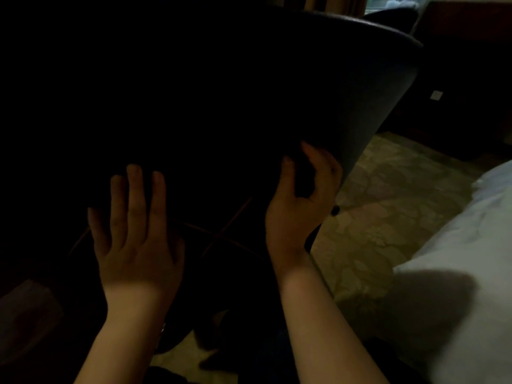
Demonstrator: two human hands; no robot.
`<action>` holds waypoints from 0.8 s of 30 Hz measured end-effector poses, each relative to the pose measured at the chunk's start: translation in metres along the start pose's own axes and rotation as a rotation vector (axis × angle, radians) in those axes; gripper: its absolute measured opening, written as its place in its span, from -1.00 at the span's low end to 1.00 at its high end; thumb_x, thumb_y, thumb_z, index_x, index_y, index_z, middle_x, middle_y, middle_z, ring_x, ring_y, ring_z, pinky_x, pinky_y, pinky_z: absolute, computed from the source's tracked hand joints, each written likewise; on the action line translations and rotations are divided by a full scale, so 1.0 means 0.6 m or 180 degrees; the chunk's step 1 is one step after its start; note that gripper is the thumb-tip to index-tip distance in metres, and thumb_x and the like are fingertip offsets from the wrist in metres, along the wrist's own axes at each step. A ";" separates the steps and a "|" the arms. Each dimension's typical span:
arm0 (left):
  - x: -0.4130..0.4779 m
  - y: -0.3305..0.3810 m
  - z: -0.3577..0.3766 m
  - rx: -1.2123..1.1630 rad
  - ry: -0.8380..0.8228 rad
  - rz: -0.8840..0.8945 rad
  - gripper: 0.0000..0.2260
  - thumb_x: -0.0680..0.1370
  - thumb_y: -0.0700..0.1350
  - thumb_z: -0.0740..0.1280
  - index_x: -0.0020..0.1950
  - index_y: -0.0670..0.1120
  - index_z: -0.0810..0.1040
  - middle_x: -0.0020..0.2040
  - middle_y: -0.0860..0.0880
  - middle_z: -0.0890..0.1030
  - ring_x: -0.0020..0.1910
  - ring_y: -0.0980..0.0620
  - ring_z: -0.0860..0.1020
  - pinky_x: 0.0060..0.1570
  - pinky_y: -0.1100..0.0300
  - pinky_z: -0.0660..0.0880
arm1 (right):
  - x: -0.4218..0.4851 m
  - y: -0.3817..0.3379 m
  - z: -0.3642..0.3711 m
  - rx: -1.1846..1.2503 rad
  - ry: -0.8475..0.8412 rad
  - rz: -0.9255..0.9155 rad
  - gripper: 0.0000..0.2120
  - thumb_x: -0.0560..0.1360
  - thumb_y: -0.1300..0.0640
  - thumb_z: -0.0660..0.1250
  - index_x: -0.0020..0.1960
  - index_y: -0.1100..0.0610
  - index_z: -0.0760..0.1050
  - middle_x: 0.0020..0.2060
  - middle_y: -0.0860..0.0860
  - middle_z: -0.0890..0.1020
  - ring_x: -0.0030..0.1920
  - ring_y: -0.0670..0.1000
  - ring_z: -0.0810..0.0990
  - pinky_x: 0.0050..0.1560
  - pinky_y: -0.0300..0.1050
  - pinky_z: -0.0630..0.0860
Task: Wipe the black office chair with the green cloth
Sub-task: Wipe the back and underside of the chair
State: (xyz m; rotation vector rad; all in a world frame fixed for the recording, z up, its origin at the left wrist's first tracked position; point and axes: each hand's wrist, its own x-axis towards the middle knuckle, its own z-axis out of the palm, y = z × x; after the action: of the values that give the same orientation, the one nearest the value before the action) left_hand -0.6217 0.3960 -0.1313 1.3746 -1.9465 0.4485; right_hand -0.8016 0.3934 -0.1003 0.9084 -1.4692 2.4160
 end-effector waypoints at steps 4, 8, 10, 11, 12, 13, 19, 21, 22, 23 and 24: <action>-0.001 0.007 0.001 -0.0027 0.0005 0.0029 -0.24 0.50 -0.03 0.25 0.62 -0.04 -0.07 0.60 0.03 -0.23 0.58 -0.02 -0.20 0.51 -0.05 -0.26 | 0.071 0.012 -0.025 0.0433 0.0350 0.0884 -0.75 0.49 0.32 0.35 0.11 0.06 0.52 0.07 0.07 0.60 0.13 -0.05 0.57 0.16 -0.27 0.46; -0.001 0.016 0.002 -0.0051 -0.0006 0.0106 -0.23 0.50 -0.06 0.26 0.61 -0.06 -0.07 0.59 -0.01 -0.20 0.57 -0.02 -0.22 0.52 -0.11 -0.20 | 0.119 0.026 -0.038 0.0779 0.0503 0.1244 -0.75 0.51 0.36 0.32 0.16 0.18 0.53 0.06 0.05 0.64 0.10 -0.05 0.62 0.12 -0.22 0.53; 0.000 0.019 0.002 -0.0055 -0.0002 0.0111 -0.24 0.50 -0.07 0.27 0.61 -0.08 -0.05 0.59 -0.02 -0.18 0.57 -0.02 -0.22 0.52 -0.13 -0.17 | 0.119 0.027 -0.036 0.0854 0.0487 0.1310 -0.76 0.52 0.34 0.32 0.16 0.16 0.53 0.03 -0.01 0.65 0.07 -0.11 0.63 0.06 -0.27 0.53; 0.000 0.021 0.002 -0.0065 -0.0008 0.0106 -0.24 0.50 -0.07 0.27 0.61 -0.08 -0.05 0.59 -0.02 -0.18 0.57 -0.01 -0.23 0.52 -0.12 -0.17 | 0.116 0.027 -0.033 0.0862 0.0479 0.1326 -0.76 0.52 0.33 0.32 0.17 0.15 0.54 0.05 0.00 0.65 0.09 -0.08 0.62 0.10 -0.23 0.54; -0.001 0.023 0.002 -0.0076 -0.0015 0.0097 -0.23 0.50 -0.07 0.28 0.61 -0.08 -0.06 0.59 -0.02 -0.19 0.57 -0.01 -0.23 0.52 -0.10 -0.19 | 0.111 0.026 -0.029 0.0864 0.0499 0.1321 -0.75 0.52 0.33 0.33 0.17 0.15 0.54 0.08 0.04 0.65 0.12 -0.03 0.62 0.16 -0.15 0.54; -0.002 0.024 0.002 -0.0093 -0.0022 0.0080 -0.23 0.49 -0.06 0.28 0.61 -0.08 -0.07 0.58 -0.01 -0.20 0.57 -0.01 -0.24 0.52 -0.07 -0.21 | 0.106 0.024 -0.024 0.0852 0.0533 0.1292 -0.75 0.51 0.33 0.33 0.17 0.15 0.54 0.10 0.08 0.64 0.15 0.01 0.61 0.23 -0.04 0.52; -0.002 0.029 0.004 -0.0158 -0.0075 -0.0010 -0.22 0.50 -0.03 0.27 0.61 -0.07 -0.09 0.58 0.02 -0.25 0.57 -0.03 -0.24 0.52 -0.02 -0.24 | -0.012 -0.014 0.007 0.0126 -0.0188 0.0284 -0.76 0.46 0.26 0.36 0.08 0.03 0.58 0.08 0.07 0.55 0.16 -0.03 0.52 0.27 -0.15 0.41; -0.001 0.030 0.003 -0.0189 -0.0085 0.0045 -0.20 0.49 -0.06 0.28 0.61 -0.06 -0.10 0.58 0.05 -0.26 0.56 -0.02 -0.25 0.52 -0.04 -0.21 | -0.071 -0.025 0.018 -0.0103 -0.0896 -0.0378 -0.78 0.43 0.29 0.38 0.03 0.08 0.65 0.07 0.09 0.52 0.14 0.00 0.52 0.24 -0.22 0.41; -0.001 0.029 0.002 -0.0193 -0.0095 0.0100 -0.20 0.48 -0.07 0.29 0.61 -0.06 -0.10 0.58 0.05 -0.26 0.57 -0.02 -0.24 0.52 -0.07 -0.19 | -0.094 -0.027 0.025 -0.0161 -0.1116 -0.0681 -0.79 0.42 0.33 0.41 0.00 0.12 0.67 0.07 0.08 0.51 0.12 0.05 0.53 0.23 -0.17 0.43; -0.002 0.026 0.000 -0.0202 -0.0101 0.0155 -0.21 0.48 -0.08 0.29 0.61 -0.07 -0.08 0.59 0.04 -0.24 0.57 -0.02 -0.22 0.53 -0.09 -0.16 | -0.111 -0.027 0.031 -0.0161 -0.1203 -0.0891 -0.79 0.41 0.37 0.42 -0.02 0.15 0.68 0.07 0.06 0.50 0.11 0.08 0.54 0.20 -0.10 0.47; -0.003 0.021 -0.003 -0.0238 -0.0087 0.0206 -0.22 0.48 -0.09 0.30 0.61 -0.09 -0.04 0.60 0.02 -0.21 0.58 -0.03 -0.20 0.53 -0.11 -0.13 | -0.121 -0.026 0.037 -0.0111 -0.1201 -0.0972 -0.79 0.40 0.40 0.42 -0.04 0.18 0.69 0.07 0.04 0.48 0.10 0.10 0.54 0.18 -0.05 0.48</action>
State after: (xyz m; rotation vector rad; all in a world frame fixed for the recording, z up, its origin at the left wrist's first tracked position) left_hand -0.6323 0.4031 -0.1297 1.2799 -2.0144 0.3852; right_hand -0.7277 0.3941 -0.1230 1.5209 -1.3517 2.0710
